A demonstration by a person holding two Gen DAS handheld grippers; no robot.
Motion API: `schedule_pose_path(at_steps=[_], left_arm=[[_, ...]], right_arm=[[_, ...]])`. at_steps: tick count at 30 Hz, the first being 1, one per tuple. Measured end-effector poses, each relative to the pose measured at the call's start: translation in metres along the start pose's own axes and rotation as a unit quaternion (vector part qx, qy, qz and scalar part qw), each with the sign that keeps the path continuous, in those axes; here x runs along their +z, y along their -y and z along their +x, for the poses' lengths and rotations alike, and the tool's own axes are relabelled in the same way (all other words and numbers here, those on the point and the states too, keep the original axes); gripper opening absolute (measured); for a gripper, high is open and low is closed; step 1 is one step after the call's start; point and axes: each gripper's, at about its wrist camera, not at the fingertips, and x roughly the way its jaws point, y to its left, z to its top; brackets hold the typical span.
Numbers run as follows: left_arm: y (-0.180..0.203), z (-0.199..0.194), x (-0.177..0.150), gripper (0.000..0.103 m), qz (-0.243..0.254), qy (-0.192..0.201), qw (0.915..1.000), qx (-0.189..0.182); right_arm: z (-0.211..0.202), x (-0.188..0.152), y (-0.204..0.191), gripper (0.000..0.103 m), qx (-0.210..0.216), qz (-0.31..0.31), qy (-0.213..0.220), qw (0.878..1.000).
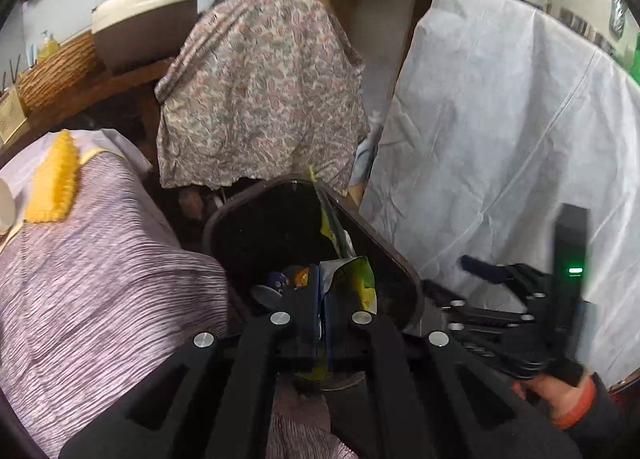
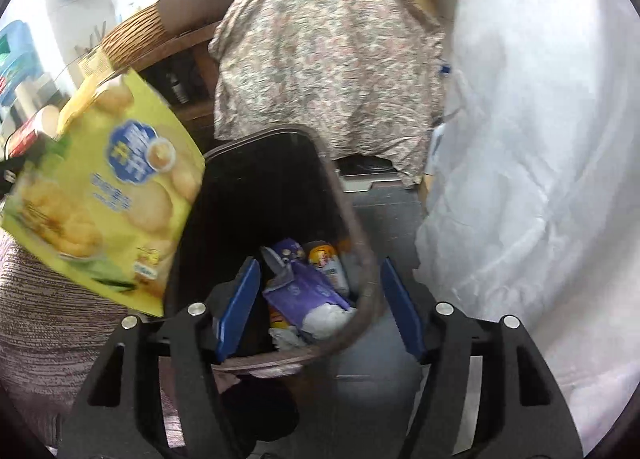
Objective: Collect trash
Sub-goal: 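Open the right tool to drop the tissue while the left tool drops the chip bag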
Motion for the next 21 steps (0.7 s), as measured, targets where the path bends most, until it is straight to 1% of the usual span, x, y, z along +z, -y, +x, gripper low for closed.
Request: schedule_pose_path(at_steps=[5,9,12,13,15,16,17,18,21], left_arm=[[0.004,0.025,0.002,0.003,0.001,-0.027,0.9996,0.007],[0.007,0.044,0.001,0.003,0.008,-0.050,0.9986,0.012],[0.008,0.052,0.000,0.004,0.004,-0.059,0.9982,0.012],[0.008,0.055,0.000,0.005,0.003,-0.062,0.9980,0.012],[0.006,0.056,-0.001,0.018,-0.002,-0.065,0.9978,0.013],[0.005,0.055,-0.001,0.036,-0.005,-0.062,0.9980,0.011],[0.004,0.051,0.000,0.053,-0.010,-0.054,0.9984,0.009],[0.004,0.049,0.001,0.056,-0.012,-0.048,0.9987,0.010],[0.002,0.037,0.005,0.056,-0.018,-0.037,0.9991,0.007]], right_arm=[[-0.014,-0.007,0.022,0.064,-0.010,0.024,0.004,1.000],[-0.023,-0.015,0.028,0.066,-0.008,0.037,0.006,0.999],[-0.028,-0.018,0.029,0.067,-0.006,0.043,0.007,0.999],[-0.029,-0.019,0.030,0.067,-0.005,0.045,0.007,0.999],[-0.030,-0.020,0.030,0.068,-0.006,0.046,0.008,0.999],[-0.030,-0.020,0.030,0.068,-0.006,0.046,0.008,0.999],[-0.030,-0.020,0.030,0.068,-0.006,0.047,0.008,0.999],[-0.030,-0.020,0.030,0.068,-0.006,0.047,0.008,0.999],[-0.030,-0.019,0.030,0.069,-0.006,0.046,0.008,0.999]])
